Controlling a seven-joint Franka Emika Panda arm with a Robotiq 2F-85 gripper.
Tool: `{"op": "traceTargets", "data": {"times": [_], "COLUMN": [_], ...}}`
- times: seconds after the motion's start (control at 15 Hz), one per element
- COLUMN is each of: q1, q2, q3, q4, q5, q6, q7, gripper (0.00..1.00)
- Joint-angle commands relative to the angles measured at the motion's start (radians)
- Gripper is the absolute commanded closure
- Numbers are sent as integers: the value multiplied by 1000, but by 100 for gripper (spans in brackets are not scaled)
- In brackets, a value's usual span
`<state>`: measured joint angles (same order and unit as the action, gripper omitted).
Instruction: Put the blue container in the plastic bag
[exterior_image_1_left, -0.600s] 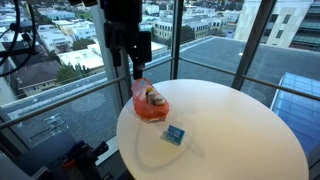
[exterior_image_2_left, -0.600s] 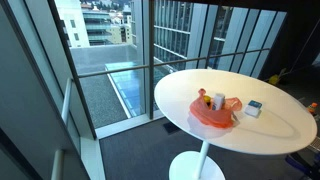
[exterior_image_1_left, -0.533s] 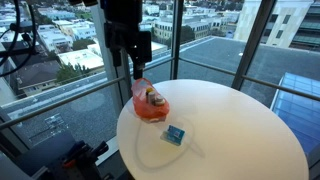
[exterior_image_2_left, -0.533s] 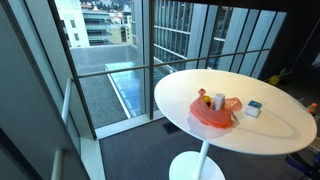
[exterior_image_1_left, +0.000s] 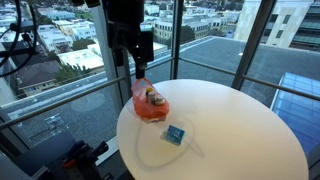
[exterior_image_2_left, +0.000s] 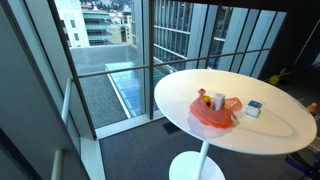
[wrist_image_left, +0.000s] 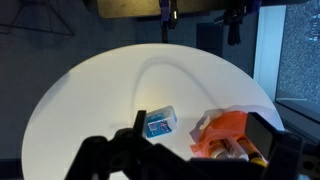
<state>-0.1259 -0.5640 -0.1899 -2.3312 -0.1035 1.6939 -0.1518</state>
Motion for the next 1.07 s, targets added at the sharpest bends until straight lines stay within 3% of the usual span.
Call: {"op": "traceTargets", "data": {"times": [0.0, 0.47, 1.0], "q1": [-3, -5, -18], "q2": [73, 252, 505], "q3": [10, 27, 23], "q4": [48, 113, 246], "q5": [17, 32, 65], "q6": [55, 227, 296], "q7": [44, 128, 222], "gripper": [0, 0, 0]}}
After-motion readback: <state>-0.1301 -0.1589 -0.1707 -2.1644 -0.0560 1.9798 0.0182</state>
